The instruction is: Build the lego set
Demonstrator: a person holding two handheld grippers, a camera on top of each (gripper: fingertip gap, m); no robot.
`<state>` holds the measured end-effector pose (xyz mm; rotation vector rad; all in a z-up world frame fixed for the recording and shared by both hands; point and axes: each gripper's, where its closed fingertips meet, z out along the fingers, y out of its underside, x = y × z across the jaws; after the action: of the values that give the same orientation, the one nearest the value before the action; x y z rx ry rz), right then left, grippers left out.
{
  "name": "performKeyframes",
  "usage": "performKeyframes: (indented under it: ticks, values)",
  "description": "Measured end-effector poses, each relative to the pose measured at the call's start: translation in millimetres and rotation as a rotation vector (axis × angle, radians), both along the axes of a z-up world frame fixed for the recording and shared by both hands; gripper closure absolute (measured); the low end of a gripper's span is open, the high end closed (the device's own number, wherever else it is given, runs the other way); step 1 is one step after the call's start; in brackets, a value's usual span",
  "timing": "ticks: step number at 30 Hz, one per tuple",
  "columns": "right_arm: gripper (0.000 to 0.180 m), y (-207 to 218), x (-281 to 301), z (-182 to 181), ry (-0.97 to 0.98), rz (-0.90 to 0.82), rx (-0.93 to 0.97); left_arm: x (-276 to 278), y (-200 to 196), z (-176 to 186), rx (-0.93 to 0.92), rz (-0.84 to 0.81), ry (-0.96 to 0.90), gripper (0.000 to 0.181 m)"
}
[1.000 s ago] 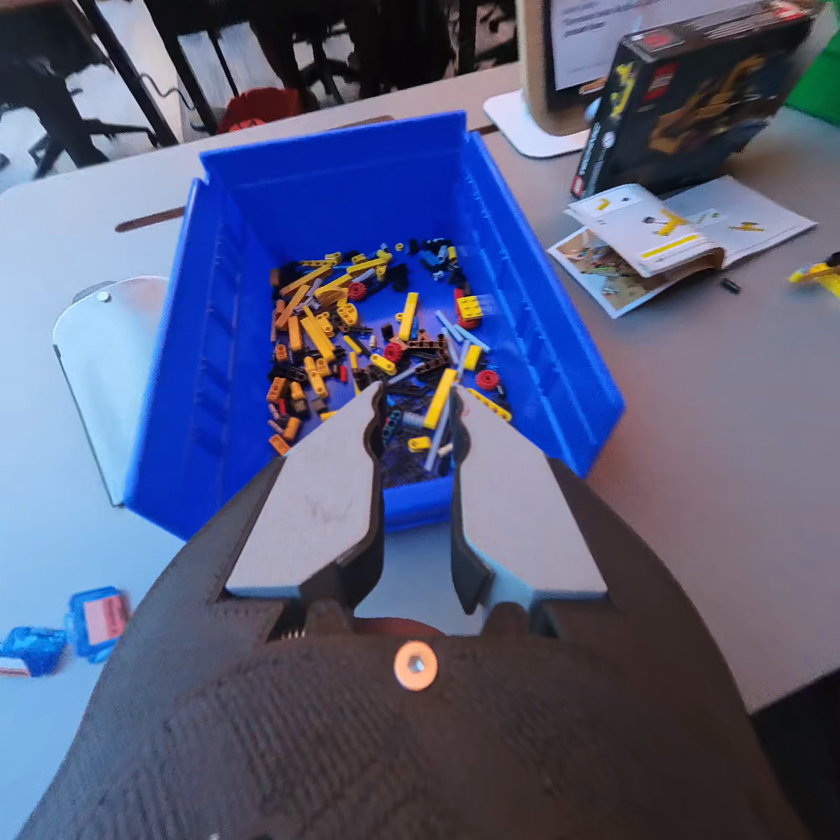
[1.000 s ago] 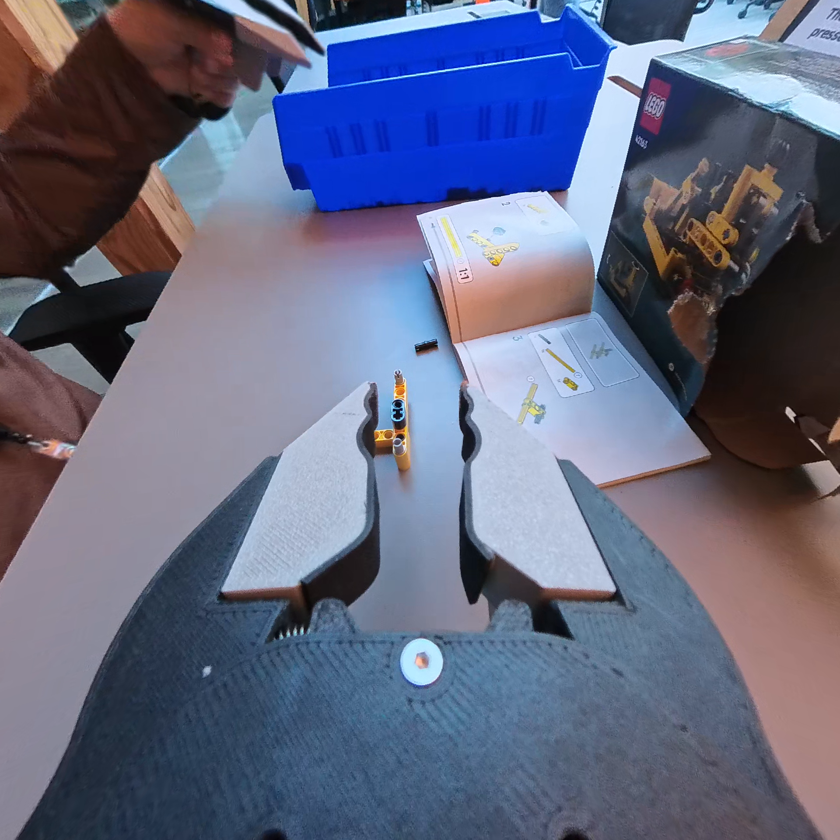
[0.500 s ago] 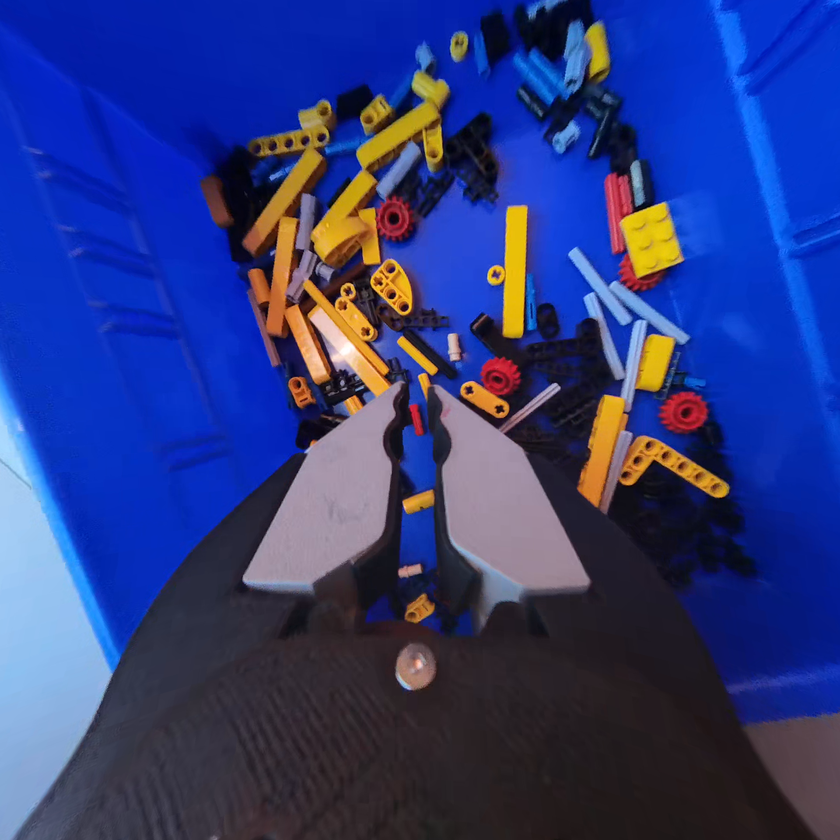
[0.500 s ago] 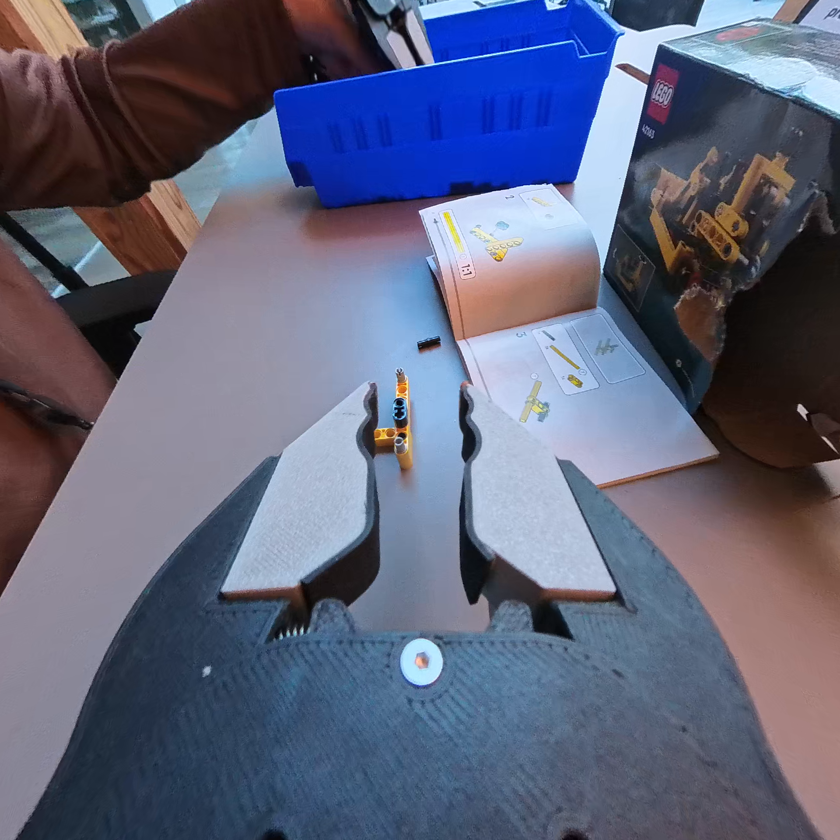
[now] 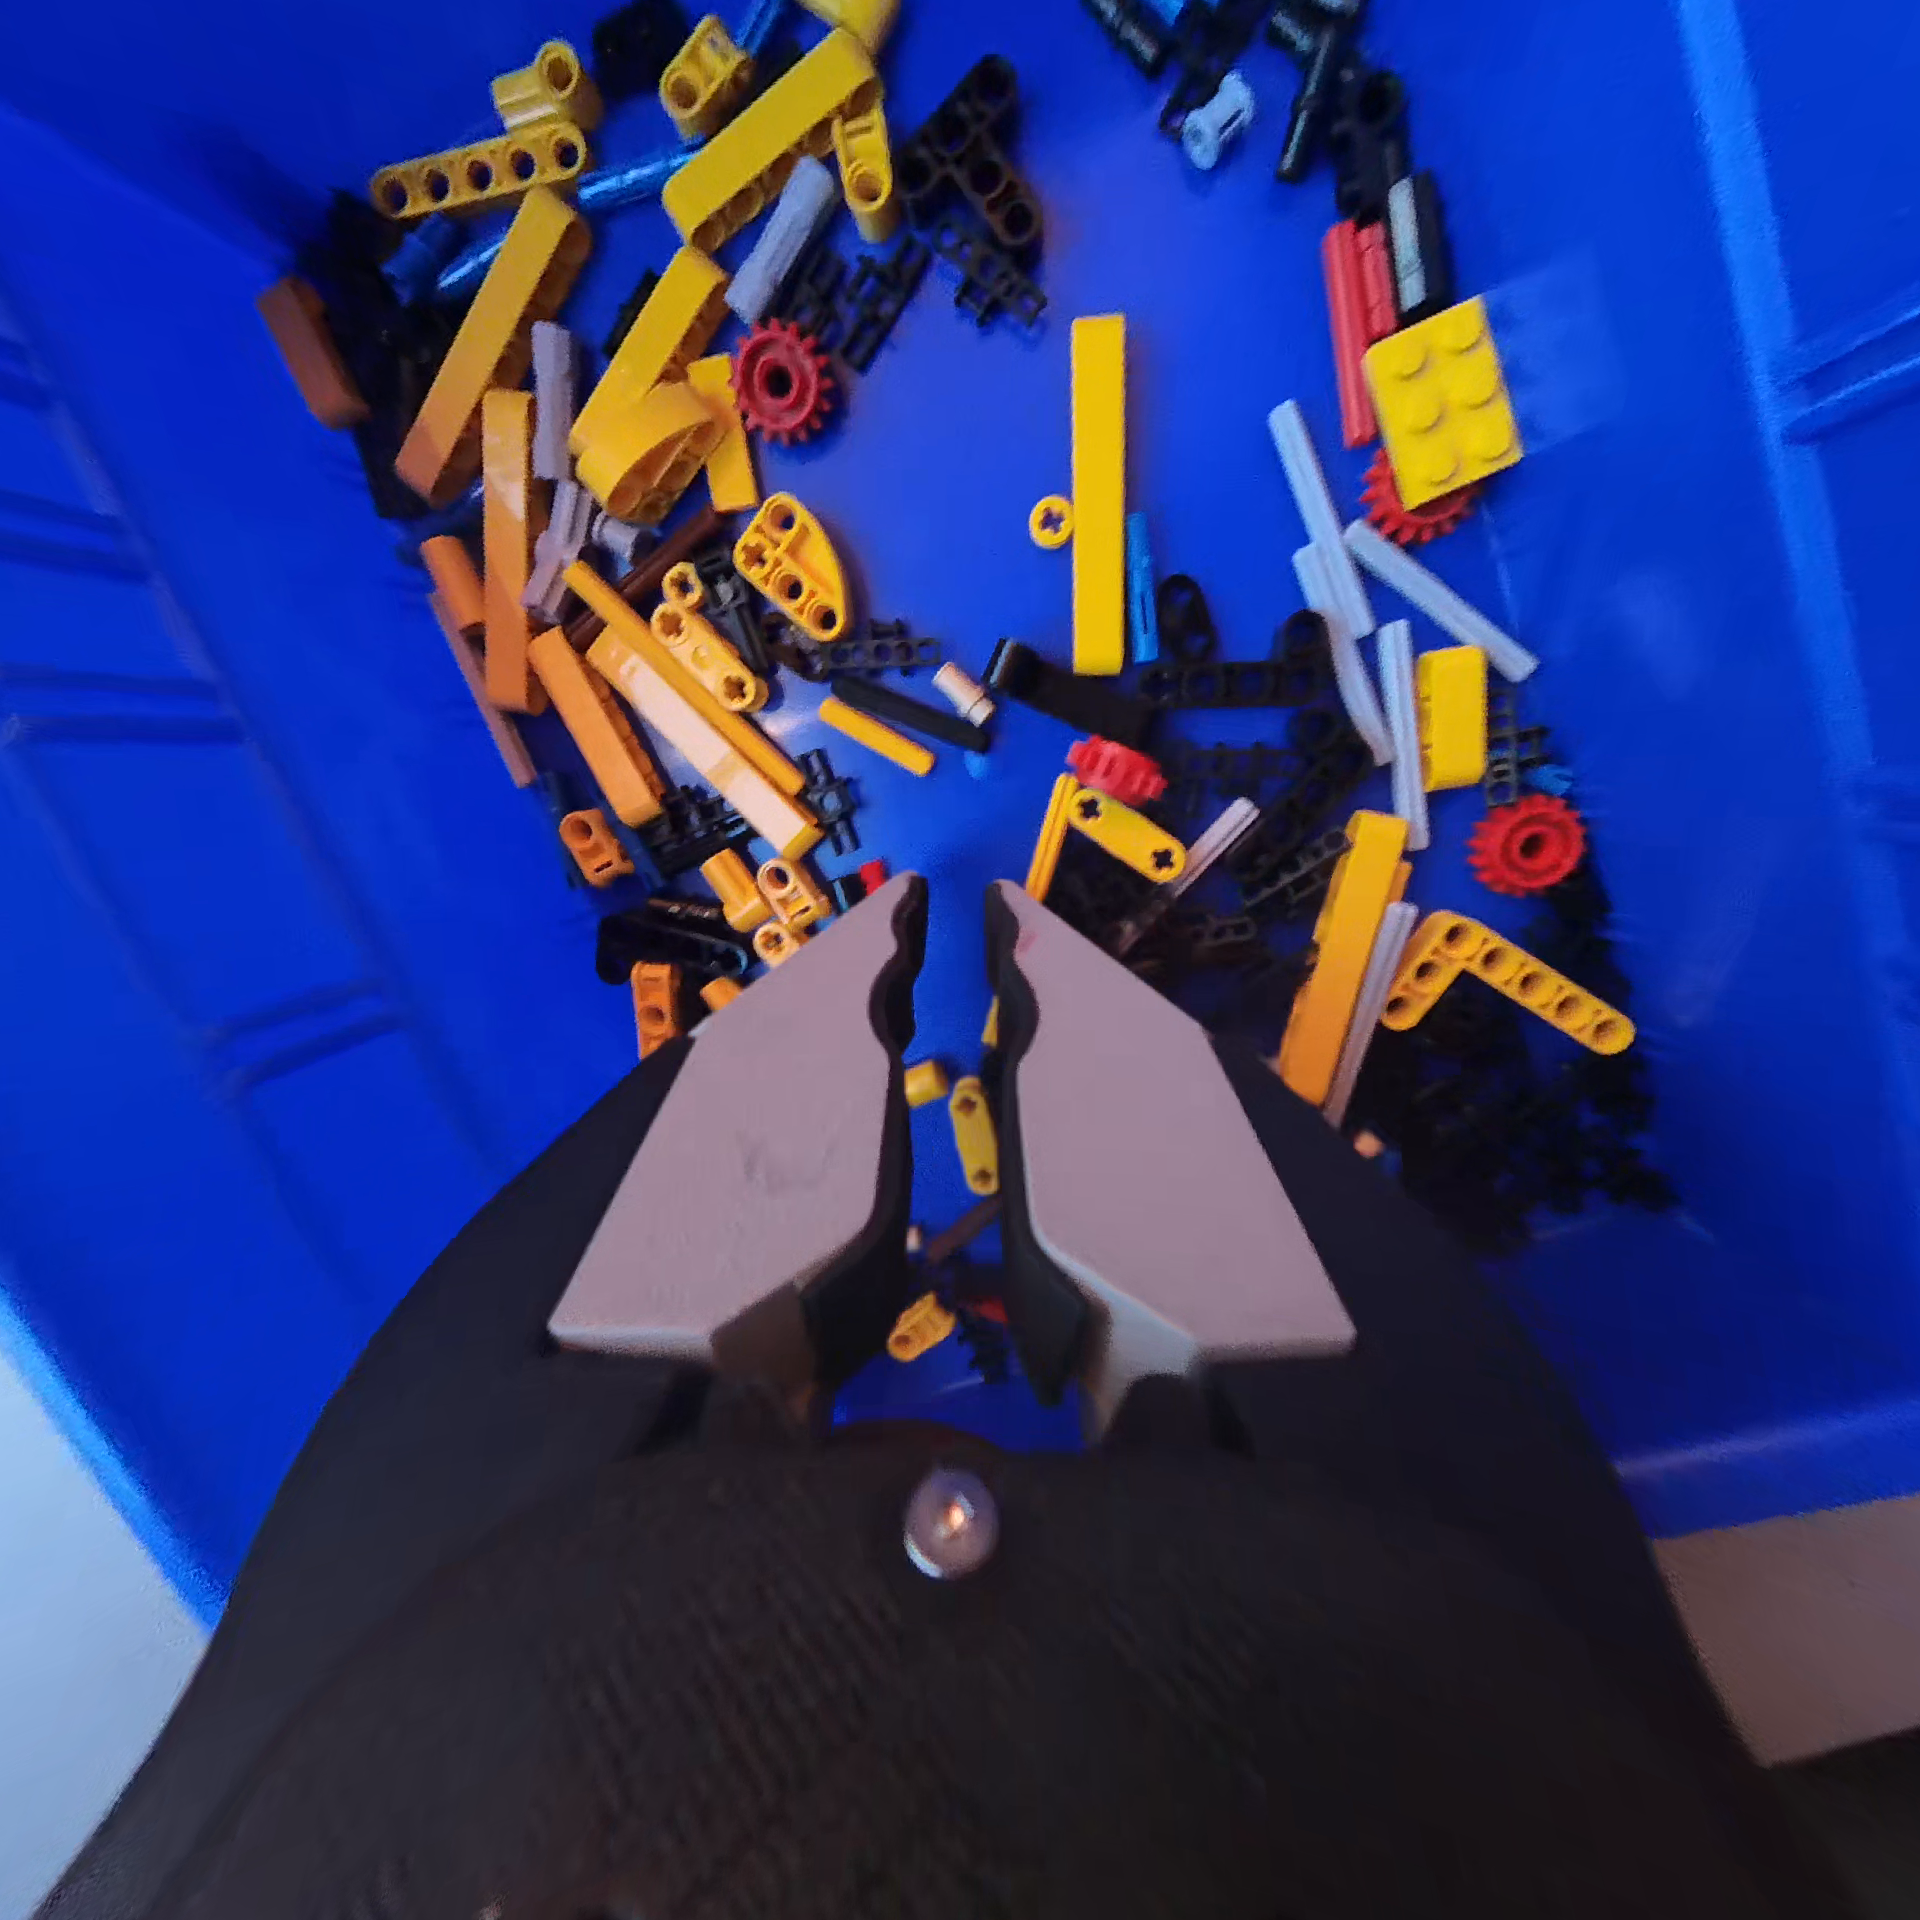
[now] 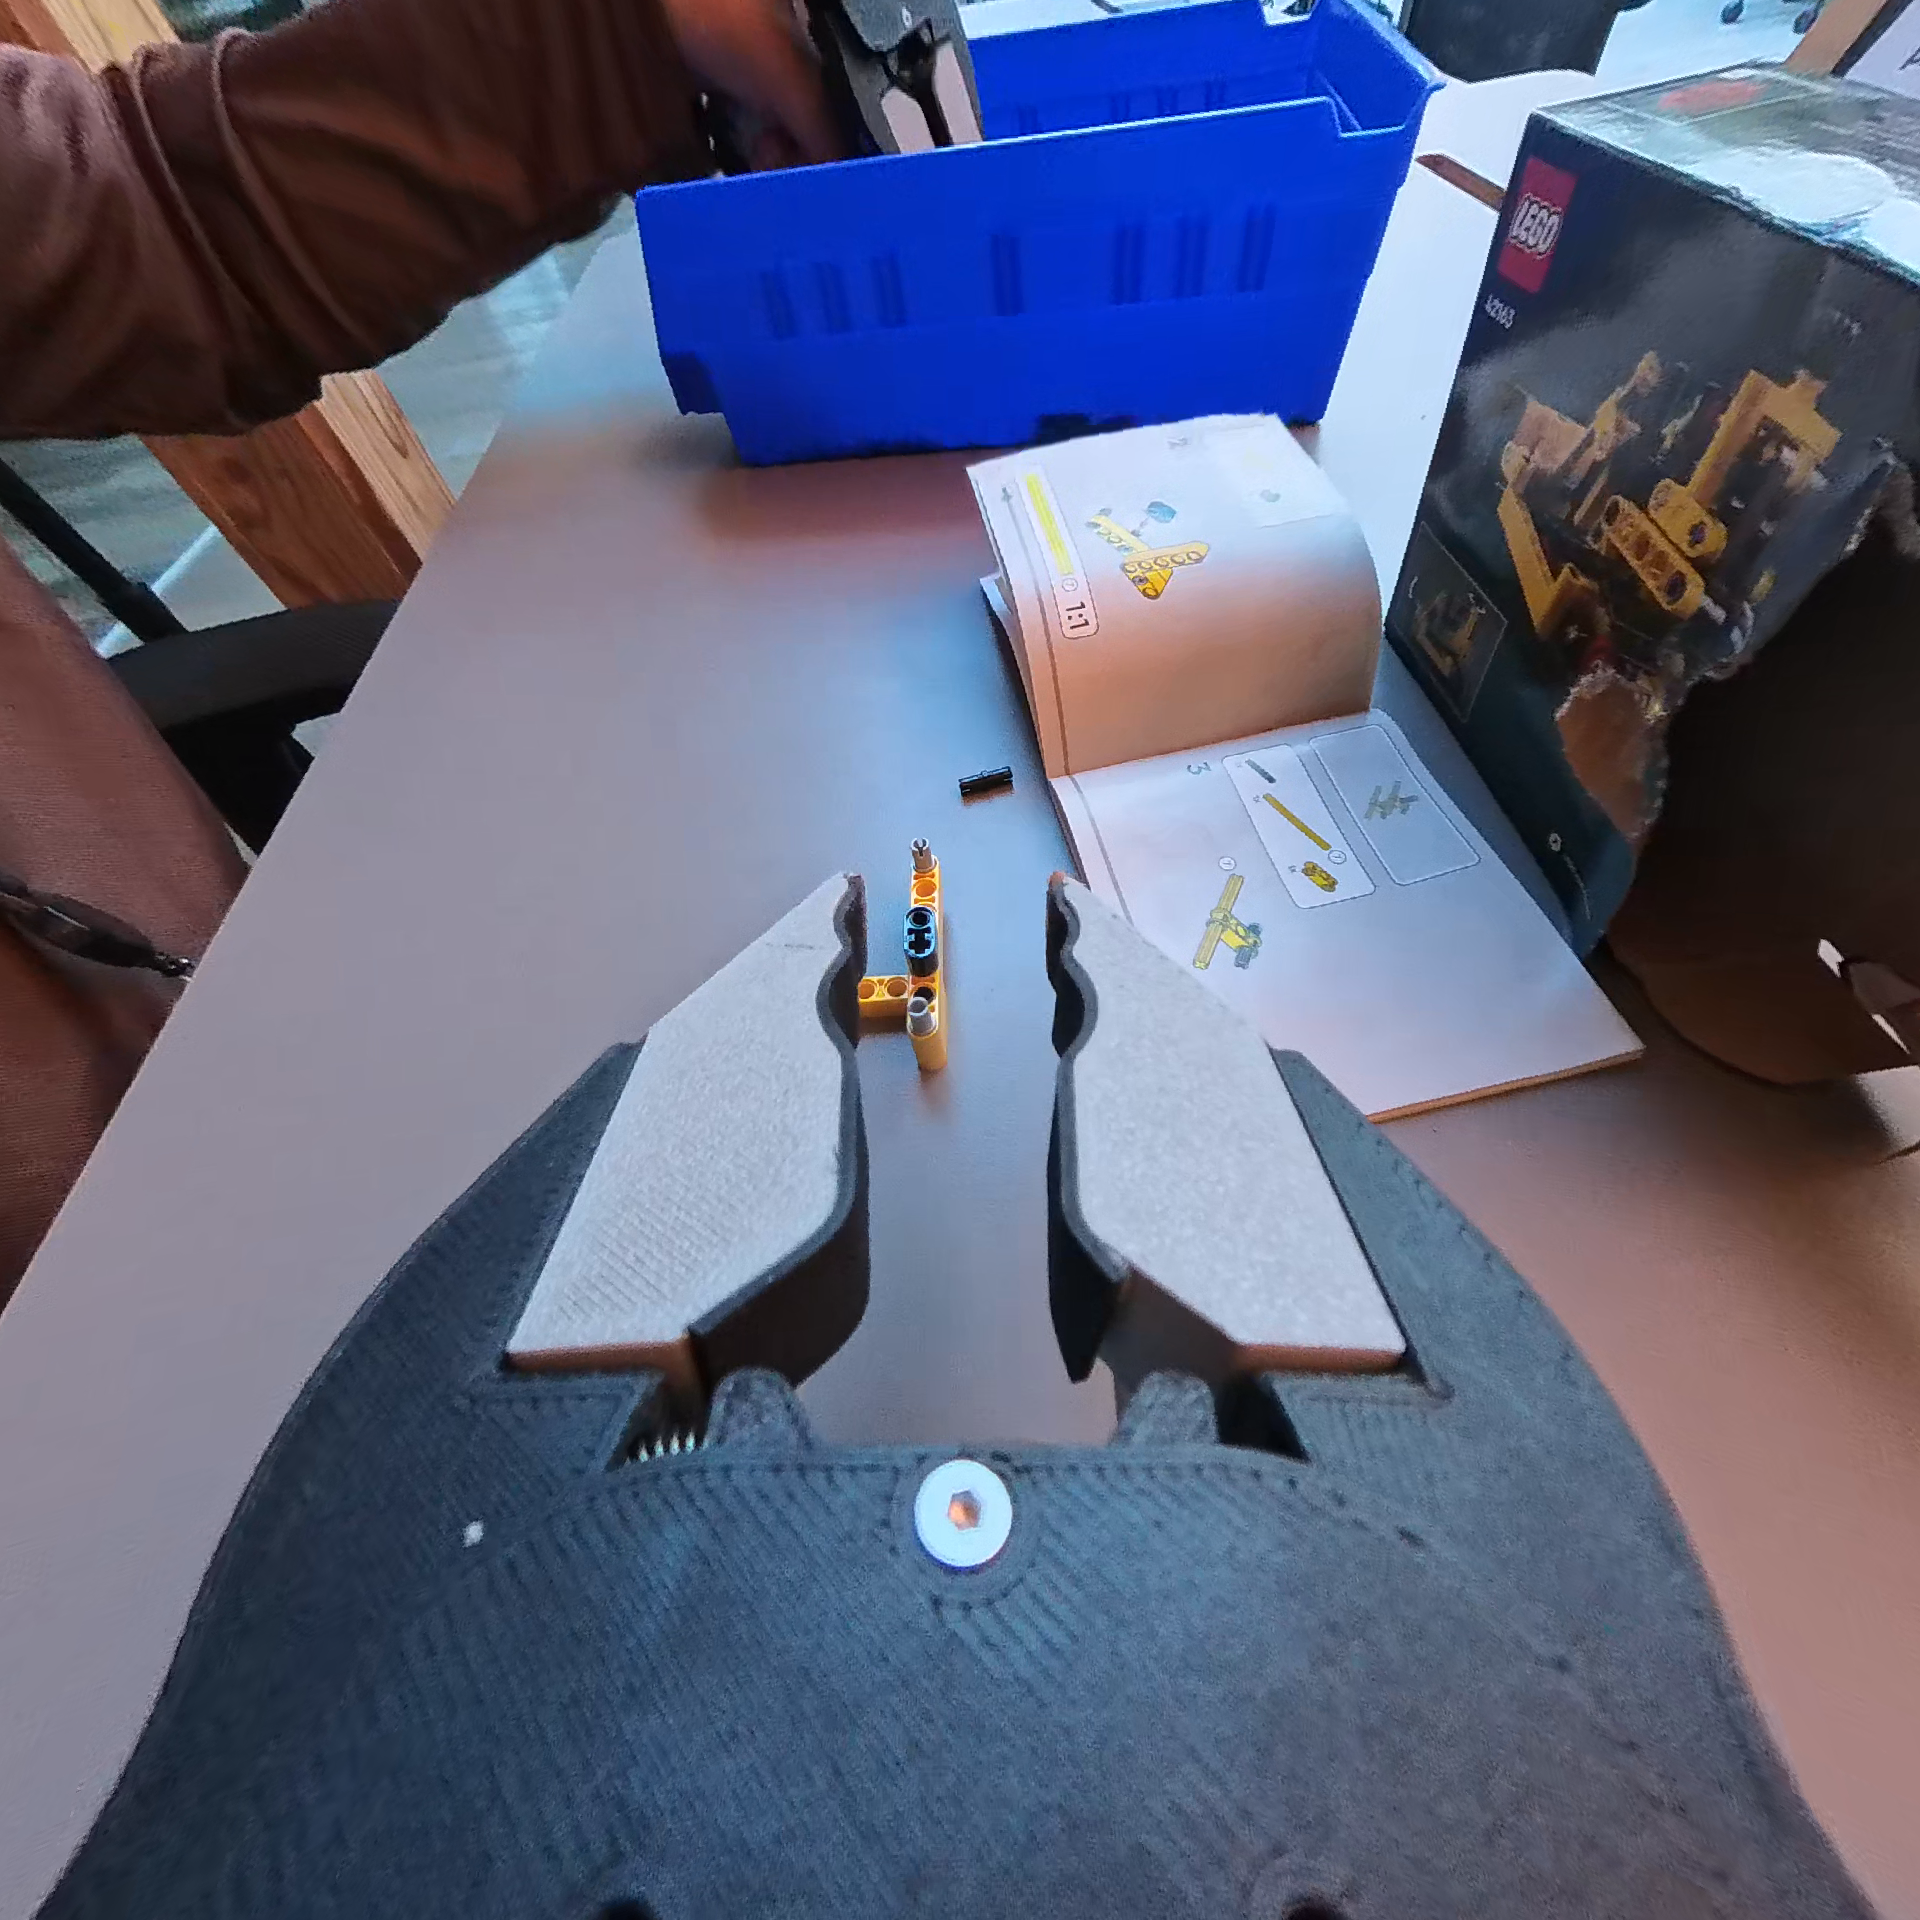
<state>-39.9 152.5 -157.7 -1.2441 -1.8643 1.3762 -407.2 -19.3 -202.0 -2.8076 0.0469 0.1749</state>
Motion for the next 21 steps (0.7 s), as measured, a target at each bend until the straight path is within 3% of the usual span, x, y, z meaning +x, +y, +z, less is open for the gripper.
performKeyframes:
  ticks: [1, 13, 21]
  values:
    - [0.148, 0, 0, 0, 0.002, 0.000, 0.000, -2, -4, 1, -0.013, 0.000, 0.012, 0.172]
    - [0.148, 0, 0, 1, 0.006, 0.000, -0.007, 5, -17, -6, -0.075, -0.083, -0.039, 0.180]
    - [0.148, -1, 0, 0, -0.003, 0.009, -0.009, 14, -26, -6, -0.080, -0.121, -0.068, 0.172]
